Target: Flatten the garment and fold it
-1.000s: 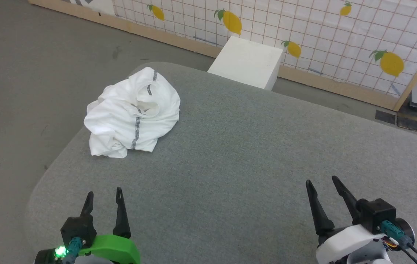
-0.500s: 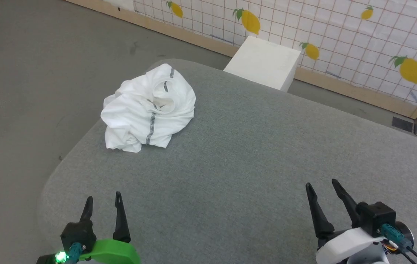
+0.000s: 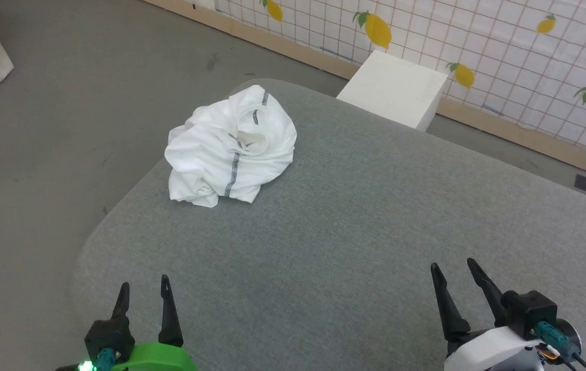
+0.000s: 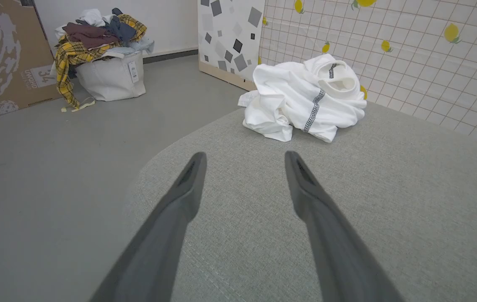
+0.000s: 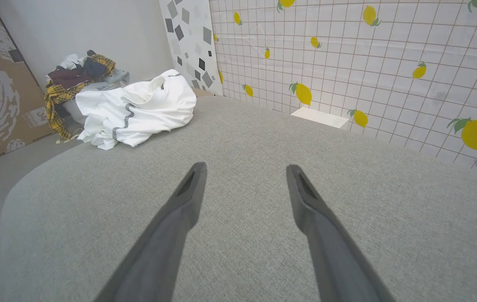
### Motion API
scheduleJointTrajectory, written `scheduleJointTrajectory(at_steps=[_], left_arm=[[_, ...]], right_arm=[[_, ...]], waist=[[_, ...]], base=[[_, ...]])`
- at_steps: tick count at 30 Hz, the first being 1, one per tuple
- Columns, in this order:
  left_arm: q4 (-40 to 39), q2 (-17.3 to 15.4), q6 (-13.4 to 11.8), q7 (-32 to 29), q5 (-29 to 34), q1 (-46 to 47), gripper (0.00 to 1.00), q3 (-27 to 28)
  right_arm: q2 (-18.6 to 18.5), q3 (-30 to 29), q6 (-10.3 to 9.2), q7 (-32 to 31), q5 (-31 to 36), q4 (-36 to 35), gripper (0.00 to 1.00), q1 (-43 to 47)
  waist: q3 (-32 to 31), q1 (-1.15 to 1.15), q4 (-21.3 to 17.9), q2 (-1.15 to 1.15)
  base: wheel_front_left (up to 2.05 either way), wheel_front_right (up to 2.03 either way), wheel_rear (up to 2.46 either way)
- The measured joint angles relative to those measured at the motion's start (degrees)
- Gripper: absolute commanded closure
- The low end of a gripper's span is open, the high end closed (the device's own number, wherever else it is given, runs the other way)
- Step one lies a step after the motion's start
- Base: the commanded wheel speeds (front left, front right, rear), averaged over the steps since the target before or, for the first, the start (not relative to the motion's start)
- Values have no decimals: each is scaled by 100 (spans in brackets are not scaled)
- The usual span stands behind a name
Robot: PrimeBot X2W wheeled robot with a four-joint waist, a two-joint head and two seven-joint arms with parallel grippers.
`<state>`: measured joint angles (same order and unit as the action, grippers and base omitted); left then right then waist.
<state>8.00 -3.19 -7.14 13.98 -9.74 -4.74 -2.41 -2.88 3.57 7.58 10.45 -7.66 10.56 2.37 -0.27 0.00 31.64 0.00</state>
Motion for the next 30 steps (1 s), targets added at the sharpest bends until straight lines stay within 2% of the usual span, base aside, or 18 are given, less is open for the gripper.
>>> scheduleJointTrajectory(at_steps=[6, 16, 22, 25, 30], left_arm=[[49, 0, -25, 52, -43, -44, 0, -7], [65, 0, -26, 57, -65, -61, 0, -14], [47, 0, -11, 55, -401, 10, 0, 158], [56, -92, 160, -99, -656, 357, 0, 266], [177, -459, 563, -439, -1148, 1414, 0, 545]], right_arm=[[1, 22, 0, 23, -34, 31, 0, 7], [2, 24, 0, 16, -34, 14, 0, 8], [2, 36, 0, 7, -29, -32, 0, 7], [2, 21, 0, -52, 25, -100, 0, 1], [7, -26, 0, -205, 196, -292, 0, -99]], waist=[[11, 0, 131, 0], [50, 0, 121, 0], [99, 0, 49, 0], [171, 0, -14, 0], [403, 0, -155, 0]], base=[[0, 0, 0], [0, 0, 0], [0, 0, 0], [0, 0, 0], [0, 0, 0]])
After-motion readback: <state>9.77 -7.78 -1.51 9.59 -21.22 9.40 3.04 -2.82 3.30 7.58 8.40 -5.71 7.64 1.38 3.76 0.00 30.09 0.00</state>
